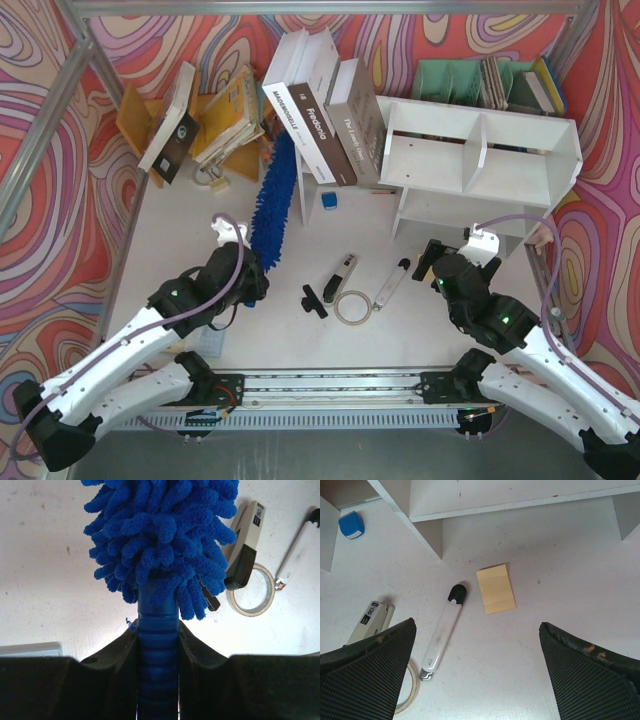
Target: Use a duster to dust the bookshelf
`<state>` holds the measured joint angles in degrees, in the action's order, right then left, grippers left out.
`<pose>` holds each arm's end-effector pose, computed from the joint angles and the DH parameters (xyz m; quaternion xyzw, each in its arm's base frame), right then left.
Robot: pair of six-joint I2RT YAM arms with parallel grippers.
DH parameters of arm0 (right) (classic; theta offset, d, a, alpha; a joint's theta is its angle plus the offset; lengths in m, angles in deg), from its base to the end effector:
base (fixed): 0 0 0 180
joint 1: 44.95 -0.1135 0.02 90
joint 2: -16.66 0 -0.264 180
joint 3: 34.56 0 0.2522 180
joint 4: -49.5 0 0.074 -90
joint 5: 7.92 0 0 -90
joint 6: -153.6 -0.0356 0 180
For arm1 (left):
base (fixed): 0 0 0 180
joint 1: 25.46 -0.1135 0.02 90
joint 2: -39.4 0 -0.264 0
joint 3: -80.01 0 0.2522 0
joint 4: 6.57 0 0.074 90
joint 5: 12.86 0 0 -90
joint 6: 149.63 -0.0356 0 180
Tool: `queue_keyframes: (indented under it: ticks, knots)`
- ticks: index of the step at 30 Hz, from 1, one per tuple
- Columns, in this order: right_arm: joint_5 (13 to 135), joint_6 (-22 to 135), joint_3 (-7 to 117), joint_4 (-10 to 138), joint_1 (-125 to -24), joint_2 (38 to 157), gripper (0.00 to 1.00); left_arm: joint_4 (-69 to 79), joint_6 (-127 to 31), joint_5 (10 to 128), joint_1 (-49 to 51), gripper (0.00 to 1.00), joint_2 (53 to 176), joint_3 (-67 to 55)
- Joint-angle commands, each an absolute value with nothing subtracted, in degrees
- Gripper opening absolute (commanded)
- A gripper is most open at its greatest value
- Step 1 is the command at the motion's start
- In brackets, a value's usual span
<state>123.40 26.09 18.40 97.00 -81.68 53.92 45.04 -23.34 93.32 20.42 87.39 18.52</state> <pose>0.1249 0.0639 0.2885 0.1772 0.8164 0.0288 0.5489 0.1280 -0.1178 0.3018 0.0131 0.8923 -0.1893 0.4096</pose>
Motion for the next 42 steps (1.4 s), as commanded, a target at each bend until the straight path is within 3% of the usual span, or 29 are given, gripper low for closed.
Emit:
queue_keyframes:
  ticks: [1,42]
  knots:
    - [124.4,26.2,18.3,96.9,-81.6,54.2,0.99,36.7,-22.0,95.2,20.7,0.0,87.9,22.0]
    - [124.5,26.5,18.2,96.9,-81.6,54.2,0.99,27.5,-21.6,92.2,20.7,0.0,89.3,28.1]
